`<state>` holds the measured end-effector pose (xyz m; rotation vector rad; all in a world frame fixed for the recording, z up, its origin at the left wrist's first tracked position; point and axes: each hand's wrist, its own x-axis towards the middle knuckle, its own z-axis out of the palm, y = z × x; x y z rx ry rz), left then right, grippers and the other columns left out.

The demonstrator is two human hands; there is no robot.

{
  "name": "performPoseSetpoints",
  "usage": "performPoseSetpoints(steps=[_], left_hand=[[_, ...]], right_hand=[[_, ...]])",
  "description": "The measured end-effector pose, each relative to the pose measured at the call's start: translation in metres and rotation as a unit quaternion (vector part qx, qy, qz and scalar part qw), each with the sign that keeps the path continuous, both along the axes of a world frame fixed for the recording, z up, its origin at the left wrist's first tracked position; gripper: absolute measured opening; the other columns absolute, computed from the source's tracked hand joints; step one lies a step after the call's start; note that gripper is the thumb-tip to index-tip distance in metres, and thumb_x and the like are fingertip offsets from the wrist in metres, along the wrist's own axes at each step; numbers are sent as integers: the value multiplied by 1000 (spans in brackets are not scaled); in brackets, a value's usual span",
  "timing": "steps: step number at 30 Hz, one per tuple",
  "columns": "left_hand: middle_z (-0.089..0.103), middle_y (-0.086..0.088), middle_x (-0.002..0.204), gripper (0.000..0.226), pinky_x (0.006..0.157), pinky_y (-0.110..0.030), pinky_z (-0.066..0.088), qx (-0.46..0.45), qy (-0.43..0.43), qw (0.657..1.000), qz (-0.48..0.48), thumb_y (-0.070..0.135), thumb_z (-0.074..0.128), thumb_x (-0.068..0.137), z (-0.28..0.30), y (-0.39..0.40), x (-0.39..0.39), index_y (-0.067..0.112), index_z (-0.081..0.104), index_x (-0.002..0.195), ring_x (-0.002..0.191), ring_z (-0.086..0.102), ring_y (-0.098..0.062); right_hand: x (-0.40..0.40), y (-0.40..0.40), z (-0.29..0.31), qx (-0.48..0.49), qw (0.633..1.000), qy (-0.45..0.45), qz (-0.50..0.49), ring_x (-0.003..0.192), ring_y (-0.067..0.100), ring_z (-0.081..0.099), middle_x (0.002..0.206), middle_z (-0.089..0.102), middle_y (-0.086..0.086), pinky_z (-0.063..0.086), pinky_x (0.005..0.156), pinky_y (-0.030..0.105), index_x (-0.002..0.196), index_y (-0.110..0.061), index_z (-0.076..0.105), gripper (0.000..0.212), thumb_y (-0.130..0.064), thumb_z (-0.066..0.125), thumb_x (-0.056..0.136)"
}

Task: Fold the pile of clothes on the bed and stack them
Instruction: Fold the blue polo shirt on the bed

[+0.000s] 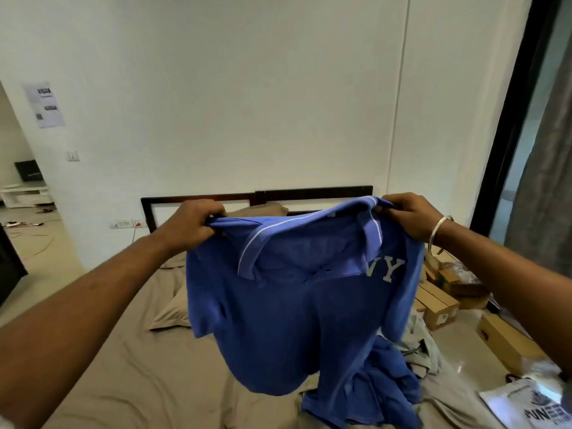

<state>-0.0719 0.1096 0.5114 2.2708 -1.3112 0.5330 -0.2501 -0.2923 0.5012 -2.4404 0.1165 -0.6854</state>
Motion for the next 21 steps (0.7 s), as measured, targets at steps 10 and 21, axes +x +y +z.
performPoseSetpoints(steps=[10, 21], left_hand=[[63, -15, 102, 31, 71, -41, 43, -280, -30, 938, 203, -3, 44, 80, -27, -19, -28, 8, 55, 106, 89, 57, -36], [61, -2, 81, 20, 66, -27, 35, -205, 55, 971, 114, 11, 45, 76, -80, 3, -28, 10, 57, 92, 73, 54, -23]], right_hand=[[-8, 14, -16, -16, 994, 94, -57, 99, 25, 58, 103, 66, 6, 43, 84, 34, 116, -15, 69, 26, -23, 48, 102], [-49, 19, -43, -30, 996, 43, -66, 81, 24, 58, 81, 66, 0, 42, 66, 31, 83, -33, 66, 24, -26, 51, 101]])
